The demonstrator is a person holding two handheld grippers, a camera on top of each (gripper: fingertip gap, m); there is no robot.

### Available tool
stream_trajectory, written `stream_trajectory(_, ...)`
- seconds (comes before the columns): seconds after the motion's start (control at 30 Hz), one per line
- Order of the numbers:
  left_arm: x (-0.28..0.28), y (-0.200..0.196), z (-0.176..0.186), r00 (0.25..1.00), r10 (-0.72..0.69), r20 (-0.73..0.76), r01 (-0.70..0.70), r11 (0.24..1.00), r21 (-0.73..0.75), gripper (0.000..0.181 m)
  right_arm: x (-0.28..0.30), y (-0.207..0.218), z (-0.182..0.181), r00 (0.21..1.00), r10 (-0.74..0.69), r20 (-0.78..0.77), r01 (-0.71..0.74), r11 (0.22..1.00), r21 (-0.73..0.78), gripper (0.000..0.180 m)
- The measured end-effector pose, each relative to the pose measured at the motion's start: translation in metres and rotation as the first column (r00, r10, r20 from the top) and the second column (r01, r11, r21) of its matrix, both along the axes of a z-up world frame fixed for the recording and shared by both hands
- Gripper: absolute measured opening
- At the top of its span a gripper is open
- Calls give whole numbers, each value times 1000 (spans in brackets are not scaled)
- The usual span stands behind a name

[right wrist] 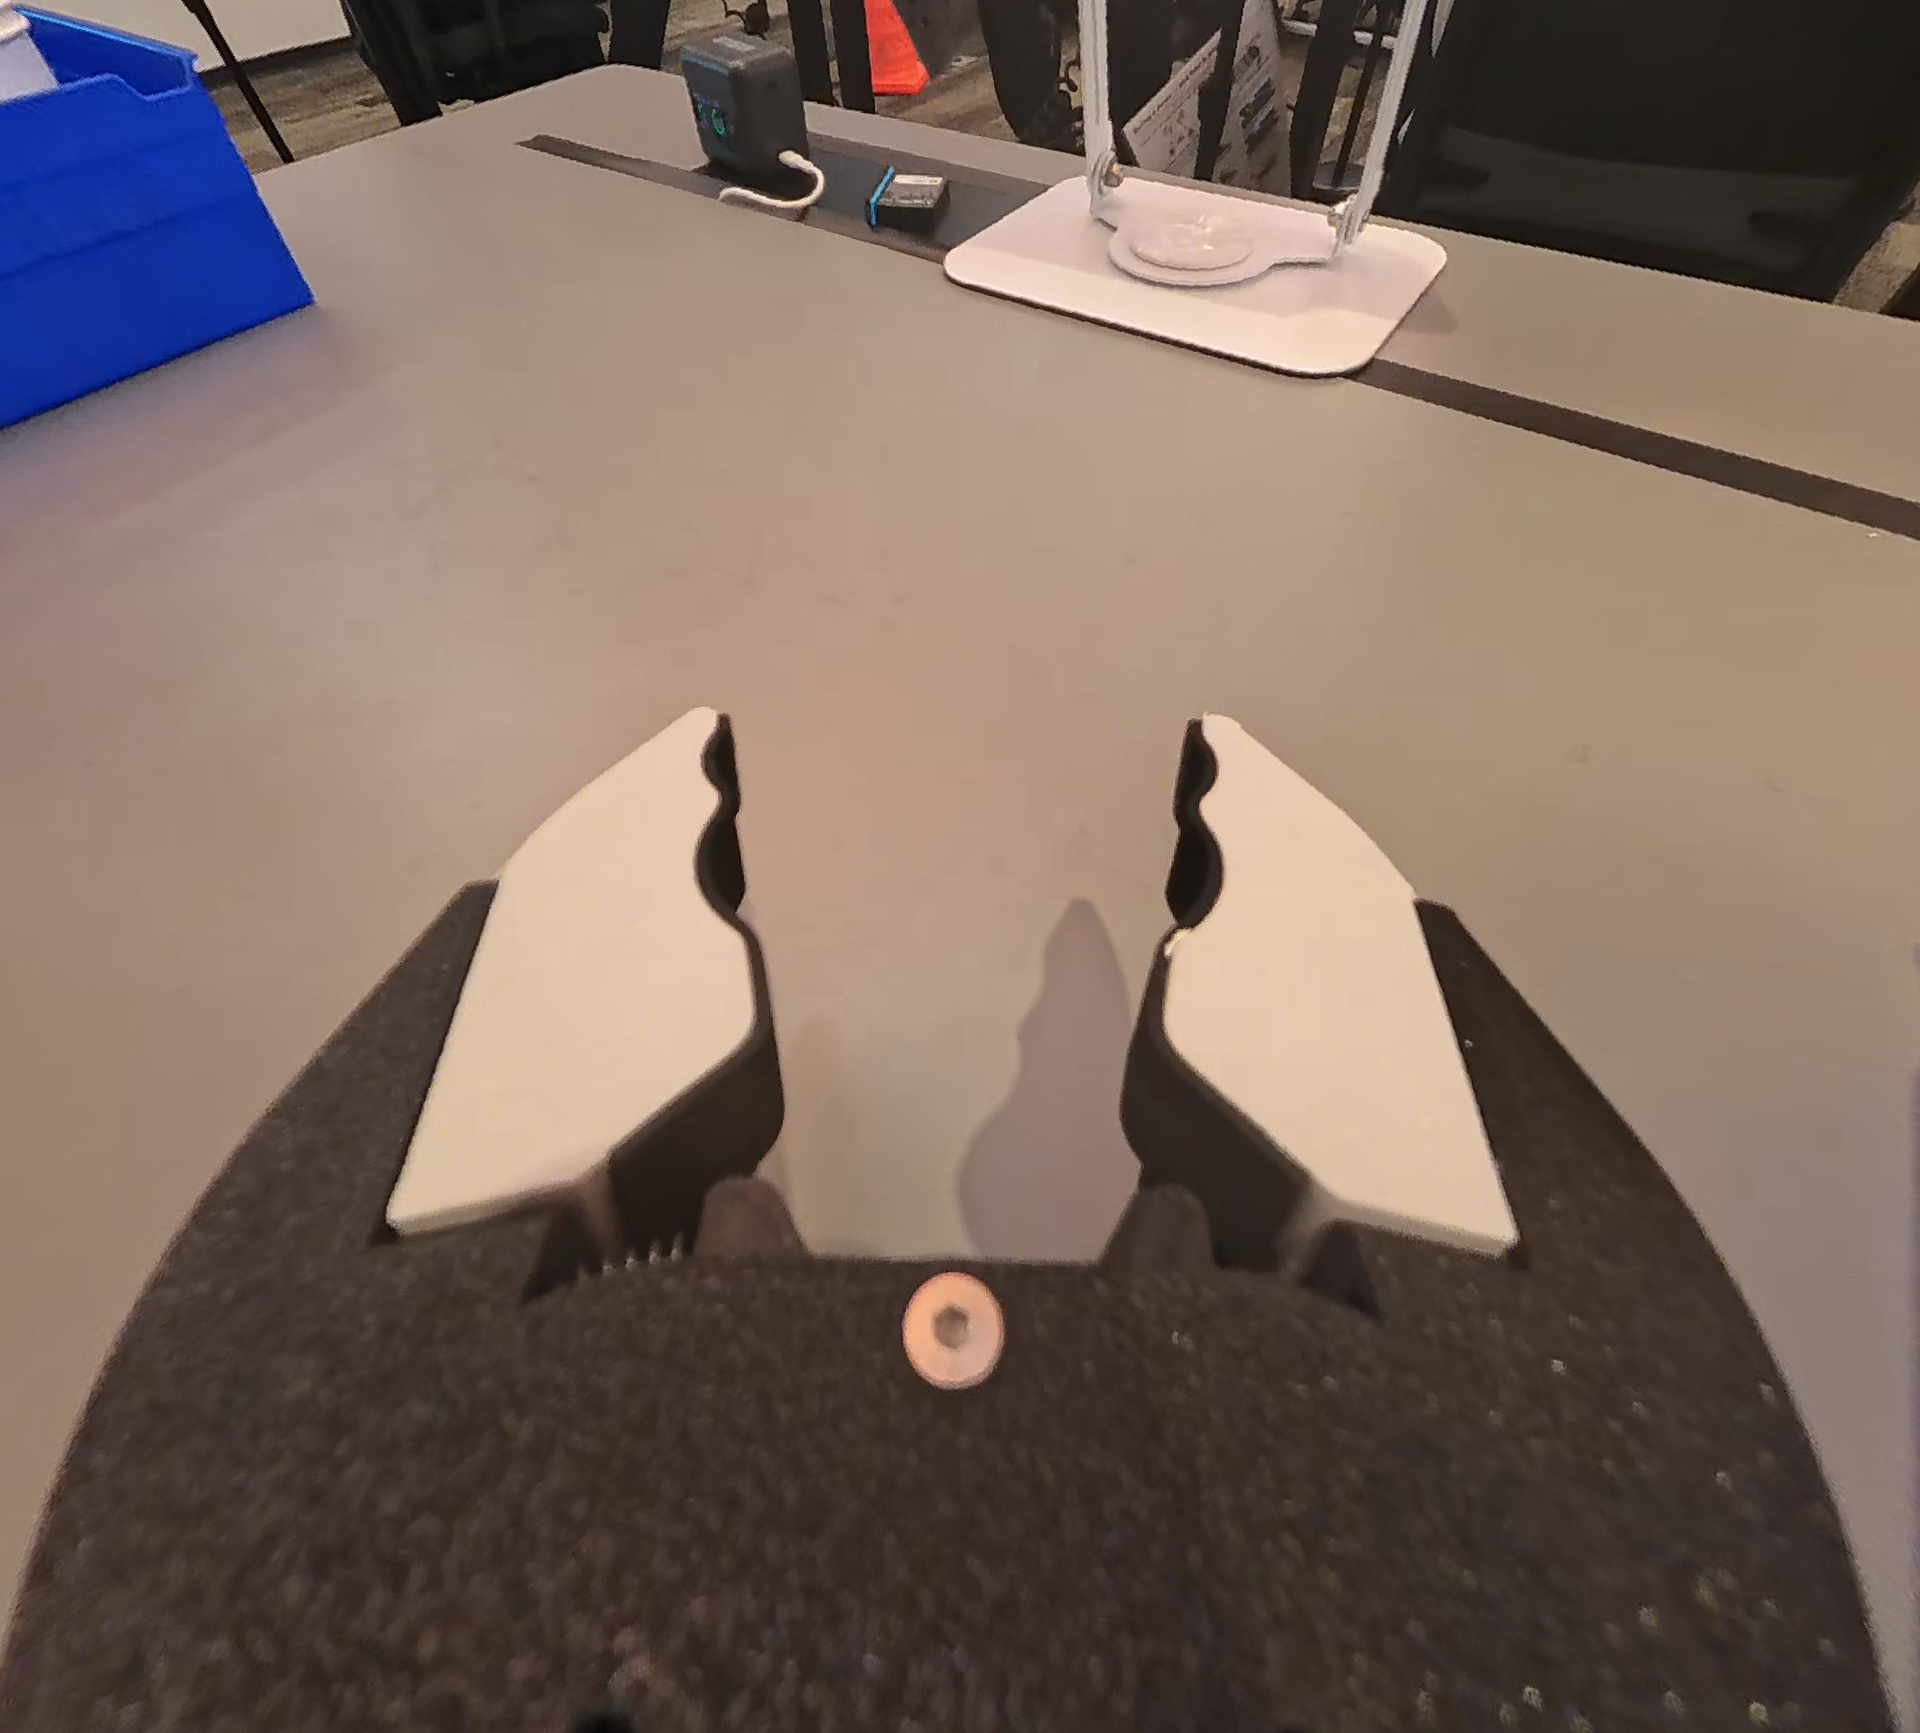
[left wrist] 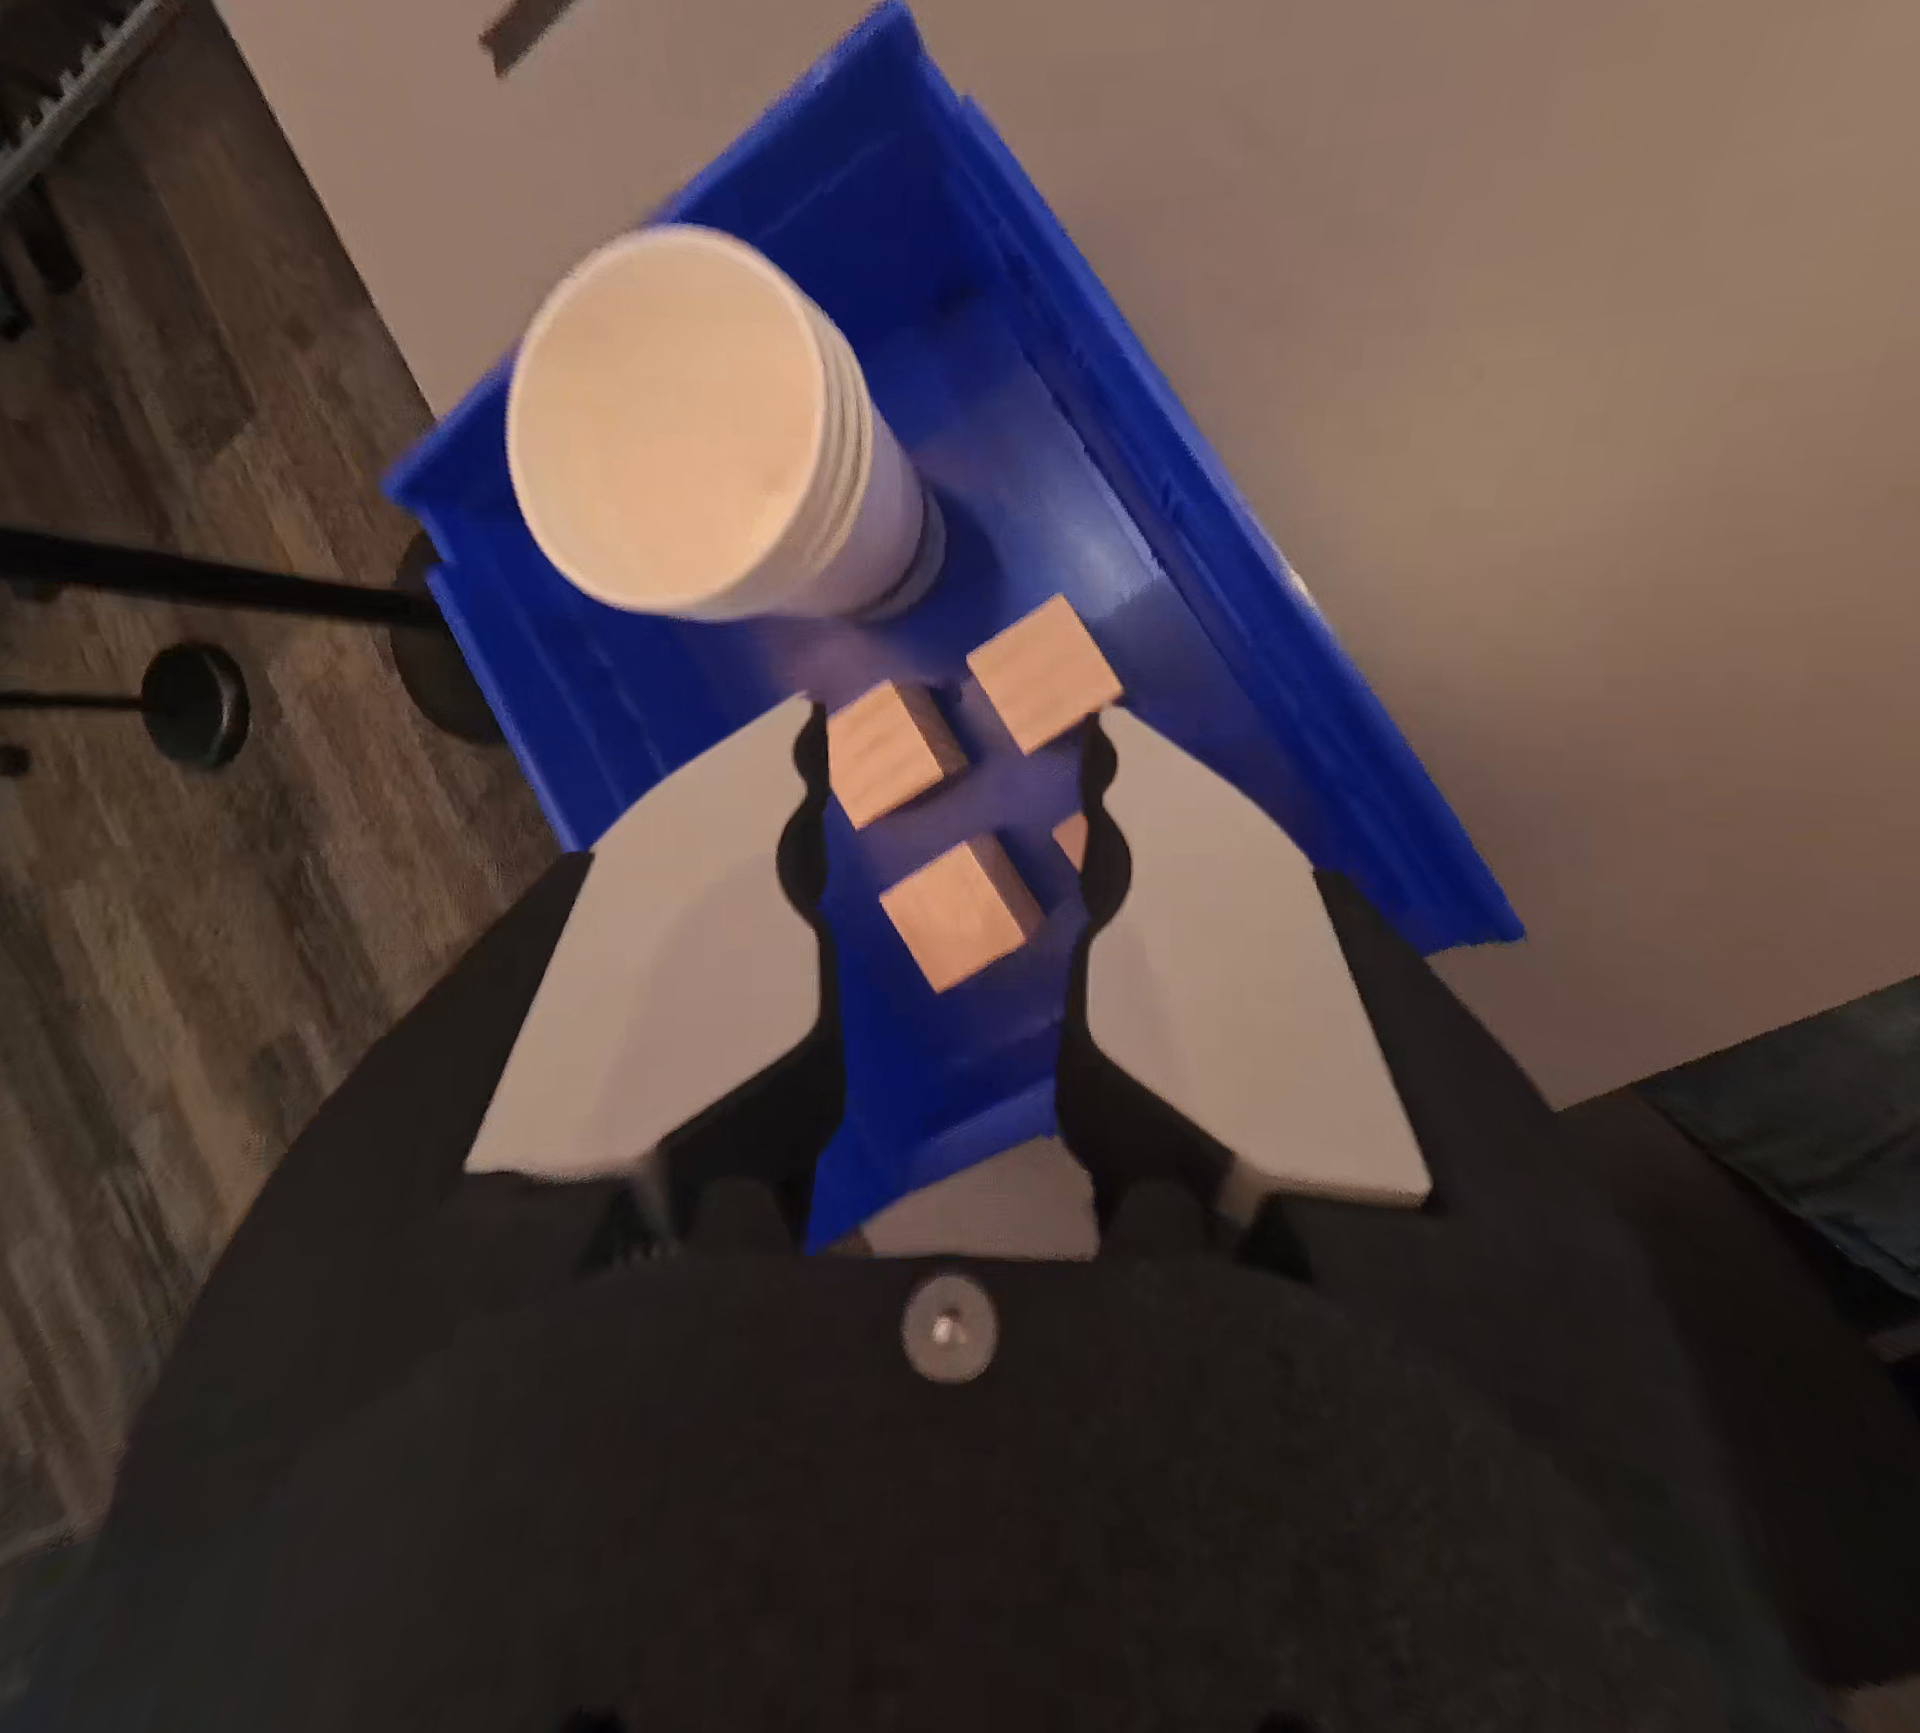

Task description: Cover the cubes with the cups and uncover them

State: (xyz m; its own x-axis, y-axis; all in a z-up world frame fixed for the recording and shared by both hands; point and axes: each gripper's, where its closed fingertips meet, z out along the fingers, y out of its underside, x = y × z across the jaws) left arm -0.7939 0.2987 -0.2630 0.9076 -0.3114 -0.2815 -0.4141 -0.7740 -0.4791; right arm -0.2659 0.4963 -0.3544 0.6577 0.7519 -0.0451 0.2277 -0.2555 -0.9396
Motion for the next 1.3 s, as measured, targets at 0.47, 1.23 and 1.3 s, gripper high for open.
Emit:
stream_trajectory(0.47, -37, -49, -74, 743, 596, 304, -629, 777, 15, 53, -7, -7, 0, 999, 33, -4, -33, 999, -13, 80)
stream_trajectory(1.23, -65, -54, -139, 713, 683, 159, -647, 728, -225, 43, -6, -8, 3, 999, 40, -16, -40, 999, -15, 80)
stream_trajectory(1.3, -65, -53, -138, 726, 668, 164, -628, 741, -237, 42, -5, -8, 3, 999, 36, -18, -36, 999, -13, 80)
